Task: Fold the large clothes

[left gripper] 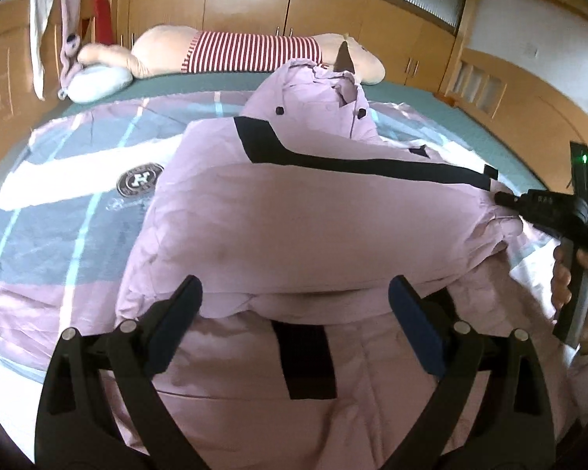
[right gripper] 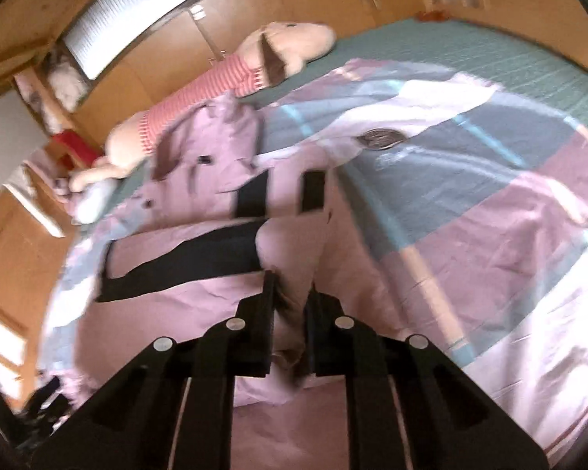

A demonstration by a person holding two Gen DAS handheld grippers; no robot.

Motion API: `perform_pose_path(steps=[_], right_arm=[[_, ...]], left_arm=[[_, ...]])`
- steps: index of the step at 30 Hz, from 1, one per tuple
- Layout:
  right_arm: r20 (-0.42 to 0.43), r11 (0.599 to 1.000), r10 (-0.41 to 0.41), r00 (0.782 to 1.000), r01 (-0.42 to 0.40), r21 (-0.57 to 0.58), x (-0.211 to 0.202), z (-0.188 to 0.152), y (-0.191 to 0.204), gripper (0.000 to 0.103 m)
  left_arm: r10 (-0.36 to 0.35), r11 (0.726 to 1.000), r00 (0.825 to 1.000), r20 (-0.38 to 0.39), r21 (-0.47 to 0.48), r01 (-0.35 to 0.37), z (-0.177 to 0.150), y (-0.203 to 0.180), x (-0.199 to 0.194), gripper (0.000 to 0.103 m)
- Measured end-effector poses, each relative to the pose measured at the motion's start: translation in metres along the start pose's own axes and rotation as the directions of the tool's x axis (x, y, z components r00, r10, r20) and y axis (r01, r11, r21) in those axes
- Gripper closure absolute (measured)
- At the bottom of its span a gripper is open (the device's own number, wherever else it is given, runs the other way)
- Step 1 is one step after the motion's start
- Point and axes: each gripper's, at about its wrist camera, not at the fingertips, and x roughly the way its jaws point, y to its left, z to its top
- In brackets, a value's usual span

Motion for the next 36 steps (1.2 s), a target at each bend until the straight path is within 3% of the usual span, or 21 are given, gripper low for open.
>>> perform_pose_path(steps=[1,3,4,5,7,12,16,18,20,22,28,30,33,36], right_arm=[[-0.009,1.0,-0.011,1.0,0.011,-0.006,0.002,0.001,-0.002,0.089],[0.002,0.999,-0.05,0.999,0.05,0.009,0.001,0.001,-0.003,0.077],[0.027,0.998,-0.068,0.997,0.067,0.014,-0.002,0.003,-0.003,0.063],[0.052,0.997,-0.077,0.996,0.076,0.014,-0.011,0.0,-0.006,0.041],[0.091,0.998,-0.07,0.993,0.07,-0.002,-0.02,-0.001,-0.004,0.026],[-0.009,0.996,-0.058,0.998,0.057,-0.066,-0.002,-0.007,0.009,0.025],[-0.152,0.999,0.031,0.988,-0.035,-0.021,0.021,-0.019,0.01,0.025],[-0.141,0.999,0.033,0.99,-0.037,-0.026,0.021,-0.022,0.011,0.034],[-0.13,0.997,0.018,0.991,-0.027,-0.068,0.02,-0.022,0.015,0.078],[-0.107,0.997,0.044,0.993,-0.05,-0.054,0.016,-0.021,0.015,0.091],[-0.009,0.993,-0.036,0.999,0.034,-0.109,0.005,-0.012,0.02,0.096],[0.031,0.985,-0.123,0.992,0.126,-0.116,0.005,-0.009,0.016,0.103],[0.069,0.969,-0.227,0.972,0.232,-0.089,0.004,-0.003,0.001,0.103],[0.011,0.985,-0.17,0.985,0.17,-0.018,0.007,-0.003,-0.012,0.103]], left_arm=[[0.016,1.0,1.0,0.006,0.018,-0.017,0.0,-0.003,-0.001,0.006],[0.043,0.998,0.999,0.014,0.052,-0.044,-0.001,-0.008,-0.001,0.006],[0.056,0.996,0.998,0.017,0.068,-0.057,-0.002,-0.01,-0.001,0.006],[0.066,0.995,0.998,0.02,0.079,-0.067,-0.002,-0.012,-0.001,0.006],[0.091,0.99,0.995,0.029,0.109,-0.094,-0.004,-0.016,0.0,0.006],[0.133,0.977,0.99,0.043,0.161,-0.139,-0.006,-0.026,0.002,0.006],[0.157,0.969,0.987,0.044,0.184,-0.162,-0.007,-0.03,0.004,0.006],[0.167,0.966,0.985,0.043,0.192,-0.172,-0.008,-0.031,0.005,0.006],[0.173,0.965,0.984,0.041,0.196,-0.177,-0.008,-0.032,0.006,0.006],[0.176,0.964,0.984,0.035,0.195,-0.18,-0.009,-0.031,0.008,0.006],[0.194,0.963,0.981,0.012,0.188,-0.193,-0.01,-0.029,0.014,0.006],[0.198,0.964,0.98,0.006,0.182,-0.196,-0.011,-0.028,0.016,0.006],[0.197,0.967,0.98,-0.009,0.165,-0.193,-0.01,-0.024,0.018,0.006],[0.192,0.972,0.981,-0.023,0.145,-0.187,-0.011,-0.021,0.019,0.006]])
